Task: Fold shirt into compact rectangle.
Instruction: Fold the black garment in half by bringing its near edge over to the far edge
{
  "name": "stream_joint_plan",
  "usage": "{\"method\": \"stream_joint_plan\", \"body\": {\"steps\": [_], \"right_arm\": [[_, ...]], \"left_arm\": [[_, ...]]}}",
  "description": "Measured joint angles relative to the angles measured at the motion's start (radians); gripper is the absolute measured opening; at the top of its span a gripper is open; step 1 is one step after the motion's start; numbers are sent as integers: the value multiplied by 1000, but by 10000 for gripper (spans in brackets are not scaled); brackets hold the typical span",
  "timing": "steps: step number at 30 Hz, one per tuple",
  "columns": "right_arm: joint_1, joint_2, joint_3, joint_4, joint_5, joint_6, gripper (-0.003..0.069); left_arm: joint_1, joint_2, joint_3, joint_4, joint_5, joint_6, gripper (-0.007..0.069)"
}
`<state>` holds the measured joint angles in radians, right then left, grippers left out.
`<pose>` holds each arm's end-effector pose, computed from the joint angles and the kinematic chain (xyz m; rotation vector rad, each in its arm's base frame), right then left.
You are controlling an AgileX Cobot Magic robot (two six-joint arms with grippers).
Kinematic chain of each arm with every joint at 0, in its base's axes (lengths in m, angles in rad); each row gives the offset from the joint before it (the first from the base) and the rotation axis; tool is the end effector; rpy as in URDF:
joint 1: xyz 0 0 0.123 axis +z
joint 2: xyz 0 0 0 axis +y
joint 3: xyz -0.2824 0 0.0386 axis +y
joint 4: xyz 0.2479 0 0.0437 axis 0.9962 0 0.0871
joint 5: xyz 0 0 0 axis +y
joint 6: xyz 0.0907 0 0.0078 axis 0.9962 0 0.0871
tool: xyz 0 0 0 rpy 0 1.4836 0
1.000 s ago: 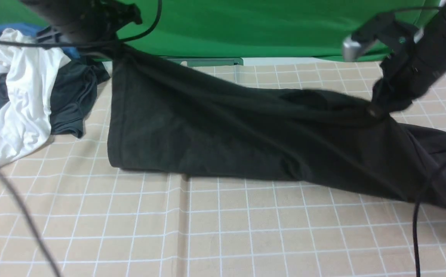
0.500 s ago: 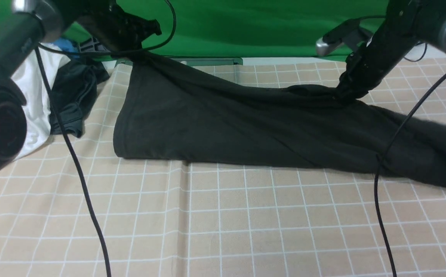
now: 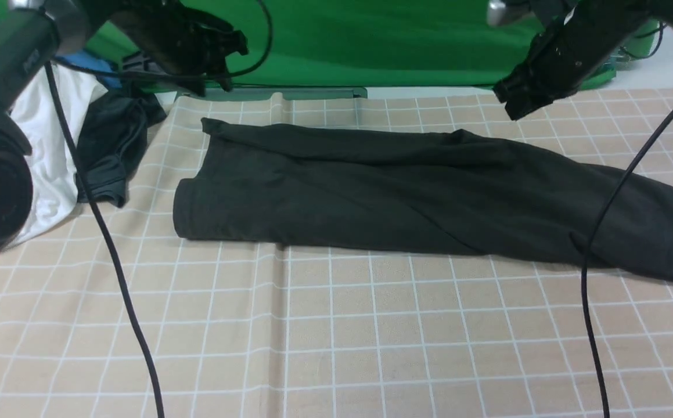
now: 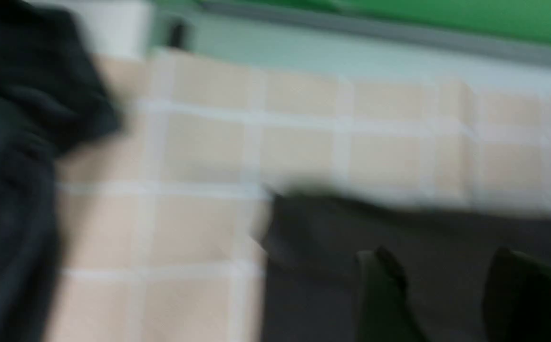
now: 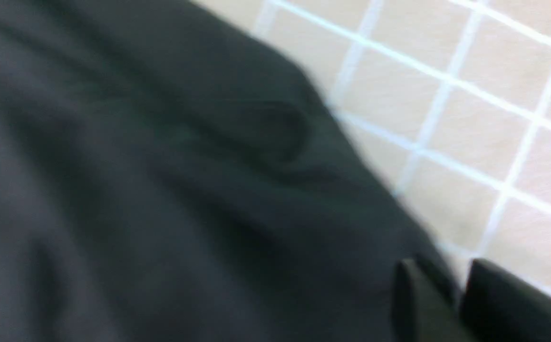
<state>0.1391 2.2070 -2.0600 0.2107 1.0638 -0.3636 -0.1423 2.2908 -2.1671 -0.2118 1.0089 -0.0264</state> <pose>0.4828 0.0844 0.2538 -0.5850 2.6035 0.2080 0.5048 -0.0887 0.2455 0.0668 2.6167 -0.3335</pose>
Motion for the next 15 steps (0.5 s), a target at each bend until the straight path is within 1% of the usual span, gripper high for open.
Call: {"method": "stream_joint_plan", "body": {"steps": [2, 3, 4, 6, 11, 15], "right_arm": [[22, 3, -2, 26, 40, -19, 46], [35, 13, -3, 33, 53, -28, 40], [48, 28, -3, 38, 62, -31, 38], [70, 60, -3, 45, 64, -33, 38], [102, 147, -3, 48, 9, -33, 38], [105, 189, -3, 48, -144, -25, 38]], "left_arm": [[-31, 0, 0, -10, 55, 43, 108], [-50, 5, 0, -6, 80, 58, 67], [-61, 8, 0, -3, 89, 61, 42], [-79, 17, 0, 4, 104, 66, 17], [-77, 23, 0, 11, 113, 66, 17], [-77, 23, 0, 15, 113, 66, 19]]}}
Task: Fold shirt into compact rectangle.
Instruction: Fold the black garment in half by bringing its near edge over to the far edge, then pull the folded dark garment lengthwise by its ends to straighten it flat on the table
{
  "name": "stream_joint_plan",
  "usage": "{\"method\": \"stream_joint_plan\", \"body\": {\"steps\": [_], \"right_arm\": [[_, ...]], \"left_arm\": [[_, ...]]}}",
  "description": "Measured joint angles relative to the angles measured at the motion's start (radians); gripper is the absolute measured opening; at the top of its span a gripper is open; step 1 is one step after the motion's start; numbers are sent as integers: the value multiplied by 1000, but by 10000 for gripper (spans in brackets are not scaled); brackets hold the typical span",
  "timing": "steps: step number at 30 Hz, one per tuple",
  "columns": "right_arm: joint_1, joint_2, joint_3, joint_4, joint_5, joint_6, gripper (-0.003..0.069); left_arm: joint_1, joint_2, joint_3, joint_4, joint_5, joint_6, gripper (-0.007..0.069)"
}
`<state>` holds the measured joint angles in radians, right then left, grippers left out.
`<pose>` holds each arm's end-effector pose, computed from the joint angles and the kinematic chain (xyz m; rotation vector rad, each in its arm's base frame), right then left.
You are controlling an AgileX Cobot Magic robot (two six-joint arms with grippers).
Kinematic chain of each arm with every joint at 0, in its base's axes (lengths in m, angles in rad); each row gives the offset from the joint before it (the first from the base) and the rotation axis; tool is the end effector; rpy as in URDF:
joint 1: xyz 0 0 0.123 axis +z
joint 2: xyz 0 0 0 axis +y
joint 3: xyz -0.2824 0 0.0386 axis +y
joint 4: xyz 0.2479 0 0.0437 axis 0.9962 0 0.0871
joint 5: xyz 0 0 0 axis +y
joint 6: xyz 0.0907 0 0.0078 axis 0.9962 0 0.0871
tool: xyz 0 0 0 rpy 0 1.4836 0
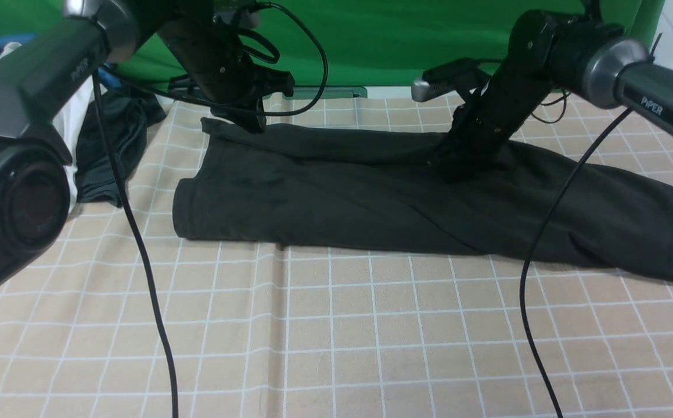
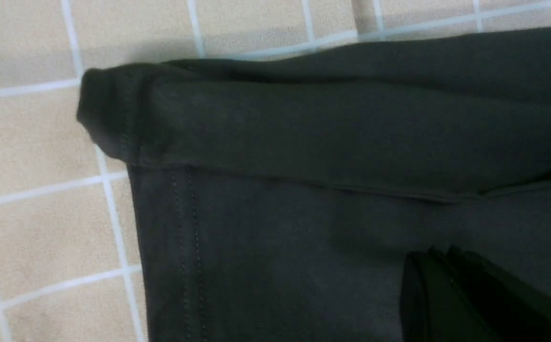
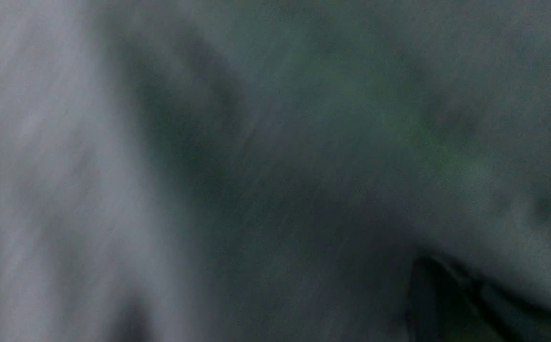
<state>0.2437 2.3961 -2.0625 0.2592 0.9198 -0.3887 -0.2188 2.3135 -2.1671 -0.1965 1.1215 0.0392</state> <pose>0.4987 0.1432 0.1649 -0.6928 2.6195 0.2832 0.4901 -0.1254 0.2293 0.2852 2.7395 -0.3155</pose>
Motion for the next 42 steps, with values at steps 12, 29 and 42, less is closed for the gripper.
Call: {"method": "stream_joint_plan", "body": {"steps": [12, 29, 42], "right_arm": [[-105, 18, -52, -19, -208, 126, 38], [-193, -291, -1, -134, 287, 100, 36], [-553, -394, 360, -156, 247, 257, 253]], "left_arm": [[0, 0, 0, -1, 37, -4, 19], [19, -33, 54, 33, 92, 19, 19], [3, -111, 429, -15, -39, 38, 19]]}}
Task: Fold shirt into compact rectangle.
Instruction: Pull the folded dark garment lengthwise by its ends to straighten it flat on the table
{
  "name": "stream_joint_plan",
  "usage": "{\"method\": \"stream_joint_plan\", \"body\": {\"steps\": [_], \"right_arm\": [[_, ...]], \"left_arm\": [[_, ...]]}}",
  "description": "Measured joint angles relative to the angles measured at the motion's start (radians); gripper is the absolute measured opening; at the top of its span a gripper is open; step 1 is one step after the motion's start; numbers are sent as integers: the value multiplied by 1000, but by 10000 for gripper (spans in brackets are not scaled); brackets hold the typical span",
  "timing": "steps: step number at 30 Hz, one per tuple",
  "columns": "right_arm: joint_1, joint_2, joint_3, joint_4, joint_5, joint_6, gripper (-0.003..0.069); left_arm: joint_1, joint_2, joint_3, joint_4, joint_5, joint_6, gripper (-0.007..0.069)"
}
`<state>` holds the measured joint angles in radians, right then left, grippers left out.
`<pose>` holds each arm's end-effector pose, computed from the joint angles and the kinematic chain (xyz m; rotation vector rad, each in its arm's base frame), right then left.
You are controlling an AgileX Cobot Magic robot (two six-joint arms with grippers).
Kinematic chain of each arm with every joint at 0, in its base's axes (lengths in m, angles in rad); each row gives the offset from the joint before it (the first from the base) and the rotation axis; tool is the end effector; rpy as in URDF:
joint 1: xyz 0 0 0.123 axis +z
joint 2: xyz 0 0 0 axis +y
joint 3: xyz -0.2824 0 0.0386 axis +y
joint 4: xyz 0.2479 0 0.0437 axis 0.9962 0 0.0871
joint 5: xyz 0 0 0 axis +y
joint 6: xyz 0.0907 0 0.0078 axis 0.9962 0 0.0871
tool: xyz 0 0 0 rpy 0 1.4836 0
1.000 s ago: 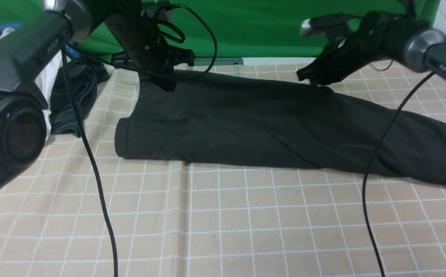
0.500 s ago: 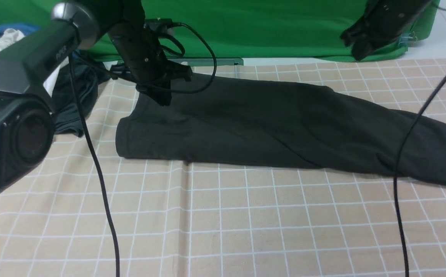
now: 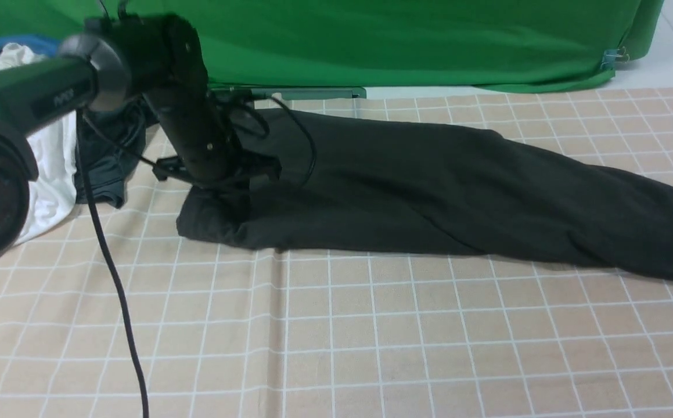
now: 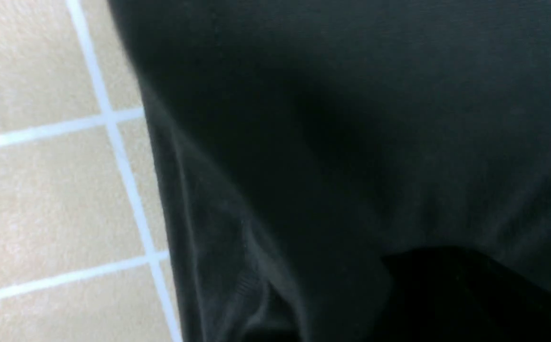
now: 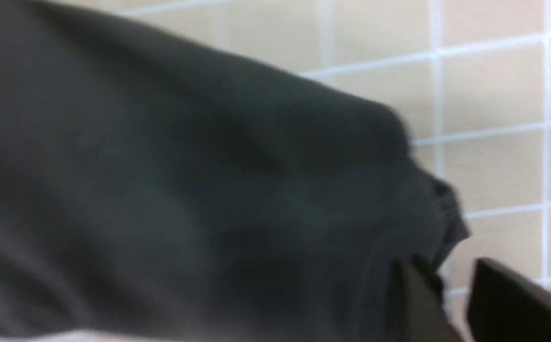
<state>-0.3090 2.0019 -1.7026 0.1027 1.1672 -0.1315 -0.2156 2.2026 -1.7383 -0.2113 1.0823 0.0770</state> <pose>0.4028 -0.1196 0.2431 0.3056 2.9165 0.0793 0.4358 -0.1127 0.1673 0.3078 3.0136 -0.3028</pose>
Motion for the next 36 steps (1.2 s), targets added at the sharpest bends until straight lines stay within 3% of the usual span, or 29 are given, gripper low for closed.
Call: {"method": "stream_joint_plan", "body": {"steps": [2, 5, 8, 12, 14, 16, 17, 31, 34, 36], "right_arm": [[-19, 28, 4, 1, -29, 1, 355], [-27, 66, 5, 3, -48, 1, 439], [-27, 111, 5, 7, -53, 1, 455], [-26, 156, 5, 20, -71, -3, 407], [-25, 169, 5, 31, -98, -43, 218], [-24, 168, 5, 34, -127, -61, 110], [-24, 164, 5, 36, -146, -65, 92], [-41, 158, -62, -39, -218, -85, 92], [-41, 158, -63, -49, -243, -82, 141], [-42, 154, -65, -73, -257, -62, 239]], "left_arm": [[0, 0, 3, -4, -10, 0, 19], [0, 3, 3, -7, -10, 1, 19], [0, 3, 3, -7, -10, 1, 19], [0, 3, 3, -8, -10, 2, 19], [0, 3, 3, -8, -10, 3, 19], [0, 3, 3, -8, -10, 4, 19], [0, 3, 3, -8, -10, 4, 19], [0, 4, 3, -12, -9, 4, 19], [0, 4, 3, -15, -10, 8, 19], [0, 1, 3, -15, -10, 12, 19]]}}
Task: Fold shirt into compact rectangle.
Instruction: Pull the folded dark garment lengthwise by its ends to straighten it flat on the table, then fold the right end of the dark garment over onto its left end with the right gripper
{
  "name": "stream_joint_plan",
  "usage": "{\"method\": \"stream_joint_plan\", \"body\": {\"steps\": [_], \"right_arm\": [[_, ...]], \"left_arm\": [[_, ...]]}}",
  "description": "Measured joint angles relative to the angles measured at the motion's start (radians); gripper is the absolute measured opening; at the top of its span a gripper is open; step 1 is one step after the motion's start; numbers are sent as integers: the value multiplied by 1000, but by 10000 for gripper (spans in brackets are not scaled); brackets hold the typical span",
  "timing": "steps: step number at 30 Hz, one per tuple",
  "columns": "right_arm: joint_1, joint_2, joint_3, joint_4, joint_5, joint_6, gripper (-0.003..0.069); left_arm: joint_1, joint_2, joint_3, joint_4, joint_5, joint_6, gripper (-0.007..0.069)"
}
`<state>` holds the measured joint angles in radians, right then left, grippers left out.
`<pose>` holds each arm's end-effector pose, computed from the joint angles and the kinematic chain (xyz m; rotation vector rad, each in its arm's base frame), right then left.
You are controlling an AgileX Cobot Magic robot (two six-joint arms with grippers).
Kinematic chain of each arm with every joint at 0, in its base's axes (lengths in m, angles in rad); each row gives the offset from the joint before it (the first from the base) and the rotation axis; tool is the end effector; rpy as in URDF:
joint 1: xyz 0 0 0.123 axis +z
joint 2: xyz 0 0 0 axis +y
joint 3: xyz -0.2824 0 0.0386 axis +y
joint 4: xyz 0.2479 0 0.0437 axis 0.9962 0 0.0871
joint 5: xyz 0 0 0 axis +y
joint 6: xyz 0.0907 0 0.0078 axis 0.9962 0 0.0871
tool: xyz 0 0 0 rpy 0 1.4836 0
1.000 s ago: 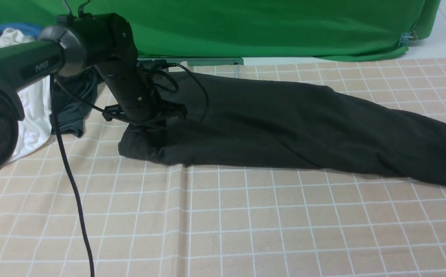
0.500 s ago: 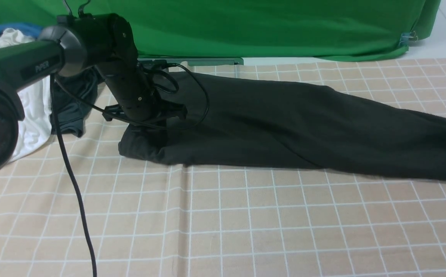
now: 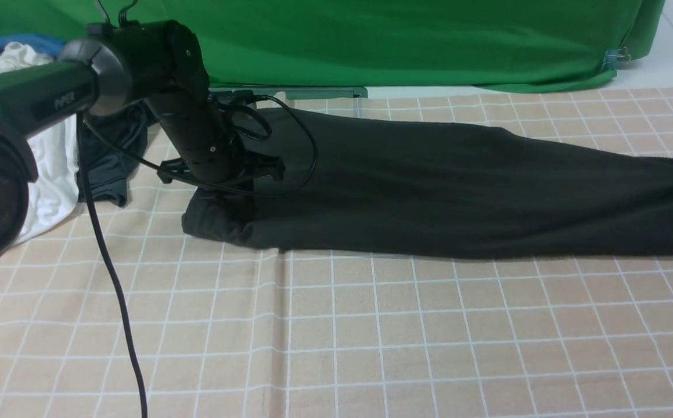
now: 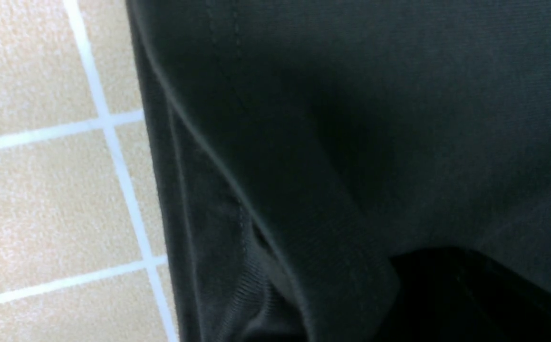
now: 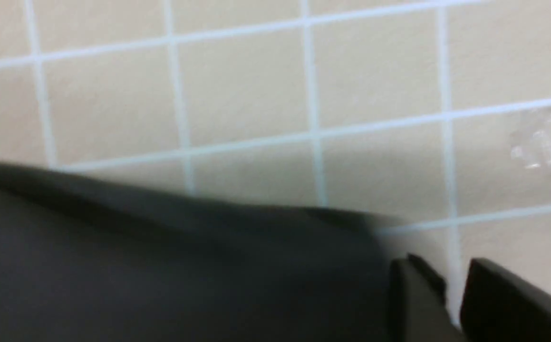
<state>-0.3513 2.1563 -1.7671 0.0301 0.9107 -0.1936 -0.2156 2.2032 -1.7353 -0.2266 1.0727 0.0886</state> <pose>0.4383 -0.1583 0.1981 0.2393 2.7775 -0.0994 0.4360 -0.1139 0.1666 0.3126 3.0049 -0.3219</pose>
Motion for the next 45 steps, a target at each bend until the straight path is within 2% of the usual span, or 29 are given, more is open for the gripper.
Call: {"method": "stream_joint_plan", "body": {"steps": [3, 6, 10, 15, 18, 25, 28, 30, 32, 35, 36, 37, 38, 39, 42, 45], "right_arm": [[-1, -24, -2, -19, 40, 38, 385], [-1, -54, -14, -22, 147, 81, 465], [-3, -80, -15, -22, 276, 103, 494], [-4, -82, 70, -24, 299, 116, 501], [-15, -68, 111, -22, 266, 139, 503], [-24, -8, 119, 20, 135, 161, 580], [-24, 22, 117, 53, 115, 159, 577], [-24, 25, 116, 58, 110, 160, 569], [-24, 30, 112, 58, 111, 147, 521], [-21, 33, 109, 71, 112, 100, 364], [-21, 33, 109, 82, 112, 83, 276], [-21, 33, 109, 82, 112, 76, 257], [-20, 31, 109, 91, 113, 56, 160], [-20, 28, 109, 88, 113, 48, 111], [-21, 12, 109, 52, 121, 43, 101], [-31, -20, 107, -11, 151, 96, 101]], "left_arm": [[-2, -13, 5, 5, 4, 0, 19], [-4, -36, 10, 27, 14, -1, 19], [-4, -78, 10, 49, 16, -11, 19], [-4, -85, 31, 49, 20, -11, 19], [-4, -84, 49, 42, 25, -11, 19], [-4, -84, 51, 36, 22, -5, 19], [-4, -84, 51, 36, 22, -5, 19], [-4, -84, 51, 36, 21, -5, 19], [-4, -84, 51, 36, 20, -4, 19], [-4, -84, 51, 34, 19, -4, 19], [-4, -84, 51, 34, 19, -4, 19], [-4, -84, 51, 34, 19, -4, 19], [-4, -84, 52, 34, 19, -4, 19], [-4, -84, 52, 34, 19, -4, 19], [-4, -84, 52, 31, 27, -4, 19], [-4, -86, 52, 30, 31, -3, 19]]}}
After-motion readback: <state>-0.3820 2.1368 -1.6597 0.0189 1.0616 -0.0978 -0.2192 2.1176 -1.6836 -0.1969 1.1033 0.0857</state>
